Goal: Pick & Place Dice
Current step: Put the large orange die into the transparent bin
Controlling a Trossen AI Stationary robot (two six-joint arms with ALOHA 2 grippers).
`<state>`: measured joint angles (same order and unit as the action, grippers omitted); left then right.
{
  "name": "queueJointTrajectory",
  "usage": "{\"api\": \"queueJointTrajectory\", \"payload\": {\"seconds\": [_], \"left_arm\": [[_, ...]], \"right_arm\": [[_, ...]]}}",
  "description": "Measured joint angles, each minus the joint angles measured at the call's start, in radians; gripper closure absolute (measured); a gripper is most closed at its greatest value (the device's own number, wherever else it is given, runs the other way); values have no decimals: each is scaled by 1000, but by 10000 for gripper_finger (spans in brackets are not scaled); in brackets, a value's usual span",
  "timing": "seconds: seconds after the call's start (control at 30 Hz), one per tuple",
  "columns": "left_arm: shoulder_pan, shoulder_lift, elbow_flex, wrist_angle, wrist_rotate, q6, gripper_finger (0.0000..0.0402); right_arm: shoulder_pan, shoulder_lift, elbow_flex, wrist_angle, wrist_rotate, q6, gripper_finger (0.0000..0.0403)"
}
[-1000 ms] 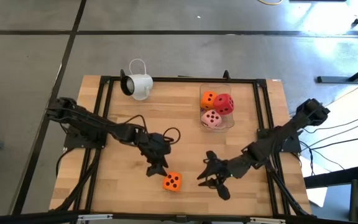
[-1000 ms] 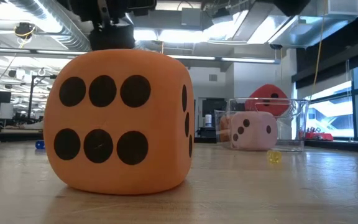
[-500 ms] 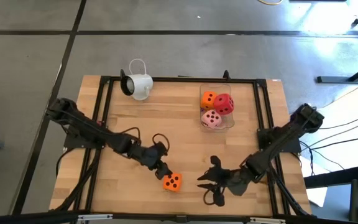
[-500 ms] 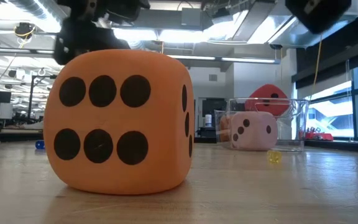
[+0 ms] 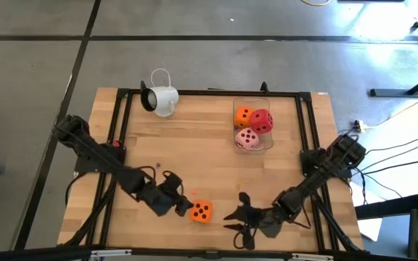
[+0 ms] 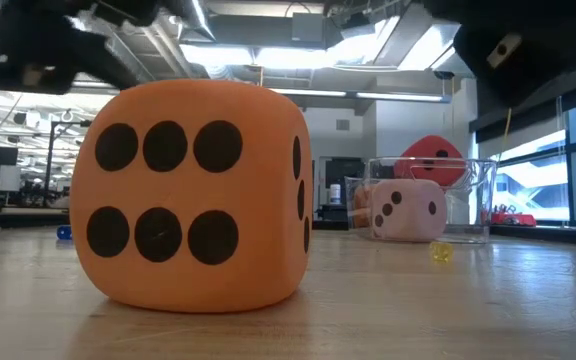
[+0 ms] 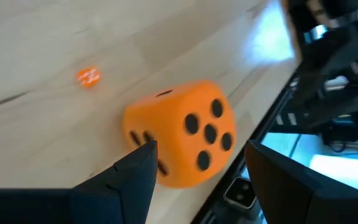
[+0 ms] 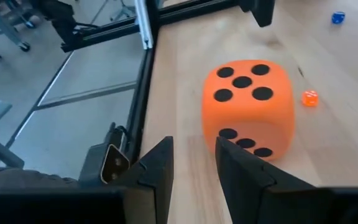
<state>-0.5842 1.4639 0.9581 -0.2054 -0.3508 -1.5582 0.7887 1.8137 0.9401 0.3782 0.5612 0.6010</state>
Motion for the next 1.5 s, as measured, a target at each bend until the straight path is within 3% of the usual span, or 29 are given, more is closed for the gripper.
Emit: {"api": "queueJointTrajectory", "payload": {"seconds": [0.3,0.67,1.0,1.33,1.5], "left_arm": [[-23,26,0,-48,-22,-55,164],[-31,102,0,-22,6,-109,164],[-31,104,0,3,-17,-122,164],[-29,104,0,31,-14,-106,164],[-29,108,0,49,-16,-107,164]], "right_arm": [[34,24,1,14,79,-6,326],[17,219,25,190,87,-11,395],[-23,323,185,178,71,-216,400],[-35,327,207,53,33,-211,402],[-37,327,207,2,67,-200,402]]}}
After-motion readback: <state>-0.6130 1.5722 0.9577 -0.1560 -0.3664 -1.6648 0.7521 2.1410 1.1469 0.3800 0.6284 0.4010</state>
